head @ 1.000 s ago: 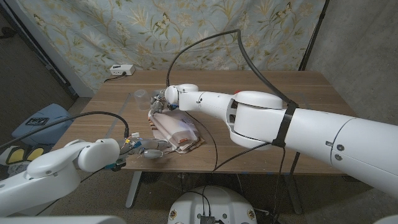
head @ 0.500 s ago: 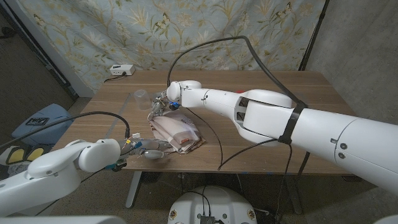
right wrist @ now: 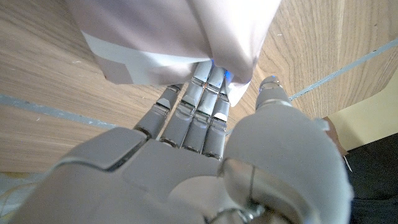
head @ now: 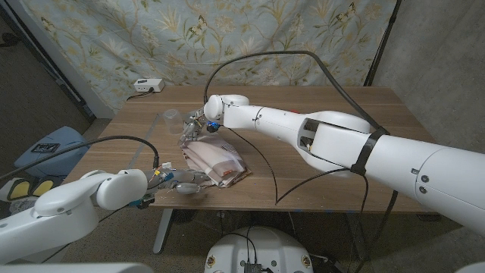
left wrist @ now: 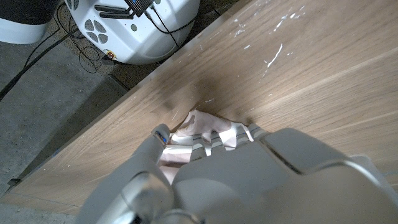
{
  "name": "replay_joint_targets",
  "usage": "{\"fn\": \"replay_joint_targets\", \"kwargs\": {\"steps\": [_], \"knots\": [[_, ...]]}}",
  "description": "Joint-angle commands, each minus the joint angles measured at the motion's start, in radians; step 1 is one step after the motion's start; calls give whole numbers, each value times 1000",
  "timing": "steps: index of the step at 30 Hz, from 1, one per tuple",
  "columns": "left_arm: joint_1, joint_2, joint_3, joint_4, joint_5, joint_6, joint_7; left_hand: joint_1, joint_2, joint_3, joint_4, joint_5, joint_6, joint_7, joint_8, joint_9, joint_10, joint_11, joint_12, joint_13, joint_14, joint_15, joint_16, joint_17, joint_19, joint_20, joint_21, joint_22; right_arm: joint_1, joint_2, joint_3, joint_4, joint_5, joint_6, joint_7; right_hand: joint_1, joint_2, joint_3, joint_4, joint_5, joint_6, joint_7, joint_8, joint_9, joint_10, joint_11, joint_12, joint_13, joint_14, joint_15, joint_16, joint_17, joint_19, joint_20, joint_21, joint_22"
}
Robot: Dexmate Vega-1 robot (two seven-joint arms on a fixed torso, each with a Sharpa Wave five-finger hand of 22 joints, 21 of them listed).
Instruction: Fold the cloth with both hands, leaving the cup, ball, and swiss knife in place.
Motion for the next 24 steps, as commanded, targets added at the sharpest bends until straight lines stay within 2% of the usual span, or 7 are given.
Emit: {"fn": "replay_joint_targets", "kwargs": {"steps": [1,4,9,13,17,24], "knots": [[-6,11,12,-4,-3,4,9,13,-1,5,-6,-2,8,-1,3,3,3,-4,0,2,-37,-7,1,2,-120,-4,4,1,-4,-48,29,-108,-5,-26,25,-37,6,-9,17,-1,-28,2,-15,3,-26,6,-13,7,-15,-18,-10,-4,-17,6,-10,6],[-6,15,14,-5,-4,3,10,14,-1,5,-7,-2,9,0,4,3,3,-4,0,2,-37,-7,1,2,-119,-5,4,1,-4,-47,31,-107,-4,-20,28,-60,9,-16,27,1,-51,-5,-29,4,-55,11,-23,11,-36,-12,-19,-9,-35,0,-18,7],[-4,18,14,-5,-5,4,16,16,-1,6,-8,-2,10,0,4,3,3,-4,0,2,-36,-9,1,2,-118,-5,5,1,-3,-45,32,-103,1,-11,37,-106,18,-27,50,6,-86,4,-52,2,-89,28,-36,16,-56,2,-27,-19,-39,11,-21,8],[-3,20,14,-7,-3,7,19,19,-1,7,-11,-2,11,-1,4,3,2,-1,0,2,-36,-9,1,2,-118,-6,4,1,-6,-55,35,-120,2,-11,42,-117,20,-31,54,10,-108,4,-65,1,-109,36,-46,14,-67,7,-31,-26,-44,16,-24,8],[6,18,4,-8,0,2,25,20,-1,7,-12,-2,9,-1,3,3,1,1,-1,2,-37,-9,1,2,-119,-6,4,1,-9,-70,39,-151,2,-26,44,-112,21,-29,50,14,-115,4,-71,0,-116,38,-50,14,-76,13,-33,-29,-49,19,-27,8],[33,-2,-38,-21,10,-7,16,23,-2,8,-15,-2,12,-3,3,3,6,-5,1,2,-33,-9,2,2,-114,-5,6,1,-12,-97,48,-200,5,-49,49,-61,13,-18,13,22,-119,4,-78,-1,-133,46,-59,16,-90,16,-30,-36,-60,17,-32,8]]}}
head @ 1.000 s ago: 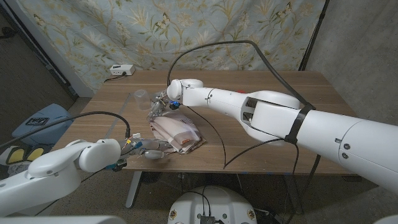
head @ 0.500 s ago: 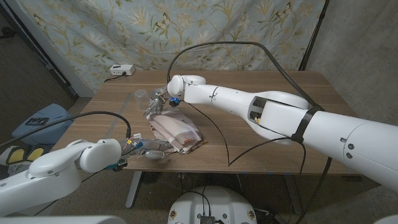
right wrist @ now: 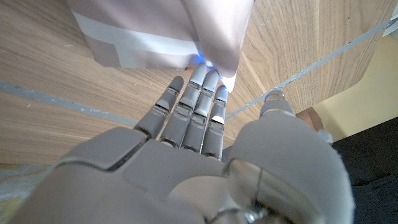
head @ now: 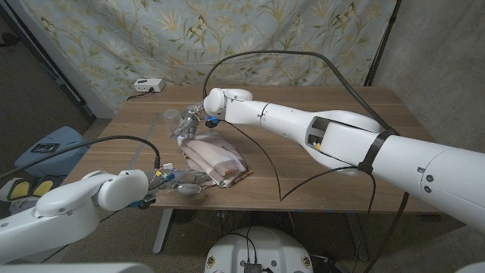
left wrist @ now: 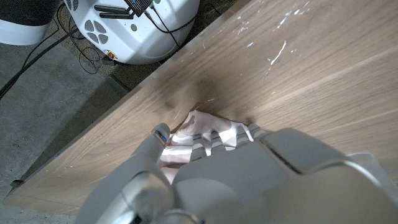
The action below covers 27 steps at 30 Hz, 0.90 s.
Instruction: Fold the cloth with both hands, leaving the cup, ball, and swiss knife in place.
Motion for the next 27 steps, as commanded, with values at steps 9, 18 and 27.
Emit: {"fn": "replay_joint_targets", "kwargs": {"steps": [9,18,27], "knots": [[46,-58,-82,-41,54,-8,-25,14,0,2,-10,-3,9,-9,8,4,10,-6,2,2,-29,-10,3,2,-110,-6,7,3,-9,-66,21,-120,7,-47,8,85,-19,10,-63,13,10,16,-2,-2,-2,19,-4,4,-6,7,12,-7,5,20,1,4],[31,-97,-96,-46,76,-36,-41,18,-2,2,-14,-3,14,-9,9,4,13,-5,2,2,-24,-12,4,2,-106,-6,8,3,-13,-106,28,-191,3,-74,7,125,-26,15,-91,17,17,20,-3,-2,1,27,-7,1,-6,15,17,-12,7,27,0,4],[-5,-112,-76,-52,77,-63,-57,21,-3,2,-19,-4,17,-9,8,4,18,-8,3,2,-22,-12,4,2,-103,-4,9,3,-12,-138,37,-244,5,-97,12,145,-30,16,-106,21,19,24,-5,-2,-5,33,-11,1,-14,21,19,-14,7,34,-1,4]]}}
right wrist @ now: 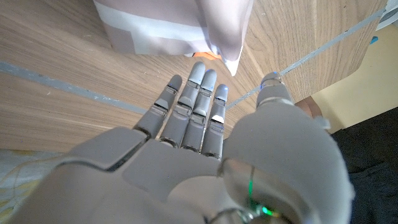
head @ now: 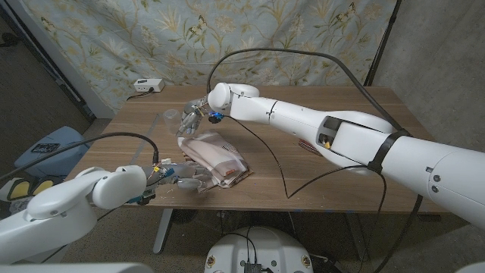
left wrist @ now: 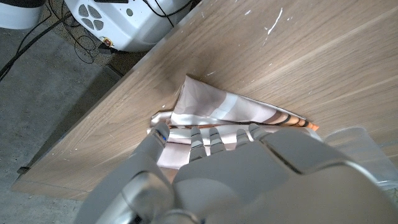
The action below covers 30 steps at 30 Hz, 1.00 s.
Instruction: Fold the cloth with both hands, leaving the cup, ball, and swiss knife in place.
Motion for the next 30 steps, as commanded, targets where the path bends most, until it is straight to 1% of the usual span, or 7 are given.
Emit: {"fn": "replay_joint_targets", "kwargs": {"steps": [1,7,11,14,17,21,30], "knots": [[-35,-29,5,-16,10,-29,-27,13,-1,4,-9,0,4,-5,4,1,9,-7,3,2,-16,-6,4,2,-103,-5,9,3,-3,-48,13,-80,1,-35,3,19,-1,1,-10,6,3,8,-5,2,0,7,-3,1,-5,6,6,0,2,5,-1,4],[-32,-46,-10,-31,11,-42,-37,15,-2,4,-12,0,6,-5,4,1,9,-7,2,2,-13,-7,4,2,-100,-4,9,3,-5,-65,17,-102,0,-48,0,20,-1,-1,-12,8,4,11,-6,3,-1,8,-5,1,-6,8,9,0,3,8,-1,4],[-41,-51,-2,-35,16,-47,-38,16,-2,3,-13,-1,7,-6,4,1,10,-7,2,2,-13,-7,4,2,-98,-2,10,3,-6,-79,20,-123,1,-53,0,20,-1,-3,-12,10,7,12,-6,3,-2,9,-6,0,-8,10,10,-1,1,9,-2,4],[-60,-52,18,-27,16,-52,-31,17,-2,3,-14,-1,8,-7,4,1,10,-8,2,2,-12,-7,4,2,-95,-3,11,3,-7,-90,22,-140,0,-59,0,20,-3,-5,-13,11,7,14,-7,3,-2,10,-6,0,-11,13,10,-1,2,12,-2,3],[-95,-45,61,-21,23,-31,-25,18,-2,3,-15,-1,8,-6,4,1,11,-8,2,2,-11,-7,4,2,-95,-2,11,3,-10,-104,26,-161,-1,-65,-1,20,-4,-7,-14,13,6,14,-8,3,-6,11,-9,0,-16,10,7,-5,-1,11,-4,3],[-146,-28,116,1,11,-38,-8,19,-2,3,-16,-1,8,-5,4,1,11,-8,2,2,-10,-6,4,2,-95,-2,10,3,-14,-125,32,-189,-1,-71,-2,20,-3,-7,-15,14,6,14,-9,3,-7,12,-11,-1,-17,9,6,-8,0,13,-3,3],[-290,-5,291,66,-20,-8,41,21,-1,3,-19,-1,10,-5,4,1,17,-11,3,2,1,-10,7,2,-87,-2,13,3,-37,-178,57,-254,5,-84,-15,20,0,-9,-15,19,11,17,-9,3,-8,12,-13,-2,-17,7,6,-14,3,15,-3,3]]}}
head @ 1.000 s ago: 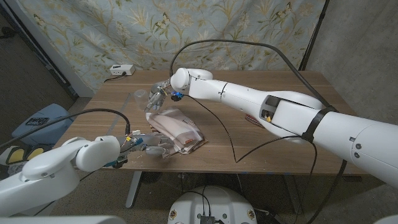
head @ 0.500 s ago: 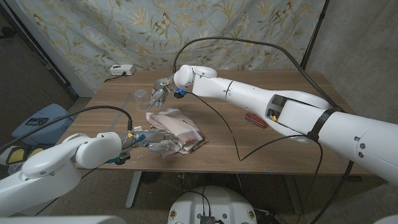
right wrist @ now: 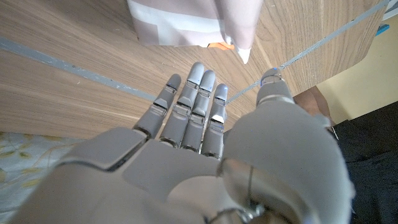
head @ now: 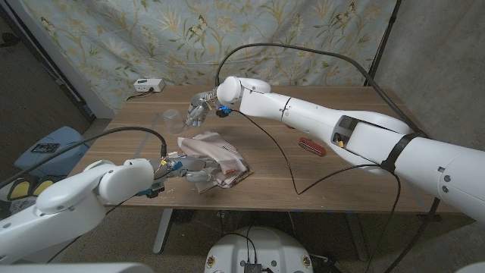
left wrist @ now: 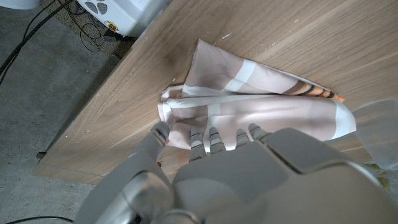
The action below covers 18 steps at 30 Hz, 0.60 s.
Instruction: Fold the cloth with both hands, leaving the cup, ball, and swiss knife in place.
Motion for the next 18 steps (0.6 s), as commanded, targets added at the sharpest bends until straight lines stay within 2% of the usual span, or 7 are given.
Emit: {"fn": "replay_joint_targets", "kwargs": {"steps": [1,4,12,18], "knots": [[-161,31,194,73,-36,22,52,14,-1,-1,-7,-1,5,1,3,1,10,-5,3,2,-3,-5,8,2,-87,-2,6,3,-25,-68,29,-87,5,-20,-16,8,5,-1,0,6,-1,6,-4,3,0,2,-2,3,-4,0,6,0,3,4,0,3],[-196,41,243,94,-56,39,55,15,-1,-1,-8,-2,4,1,3,1,12,-6,3,2,-1,-5,8,2,-85,-1,7,3,-32,-83,38,-105,8,-25,-20,7,6,-2,0,7,-2,5,-5,3,1,3,-1,3,-4,1,7,-1,3,5,1,3],[-245,85,324,145,-125,52,85,18,0,-2,-10,-2,3,3,2,1,15,-7,4,2,4,-6,8,2,-80,-1,8,3,-48,-117,68,-144,15,-30,-43,5,6,-5,0,12,-2,7,-7,3,-26,7,-14,4,-9,2,4,-10,5,5,0,3],[-257,140,348,138,-175,57,110,20,1,-2,-11,-2,6,2,3,2,17,-7,4,2,8,-6,8,2,-80,-2,7,3,-50,-137,78,-163,11,-41,-52,-1,11,-7,3,15,-12,11,-11,3,-40,9,-23,1,-18,3,2,-14,5,6,-1,3]]}}
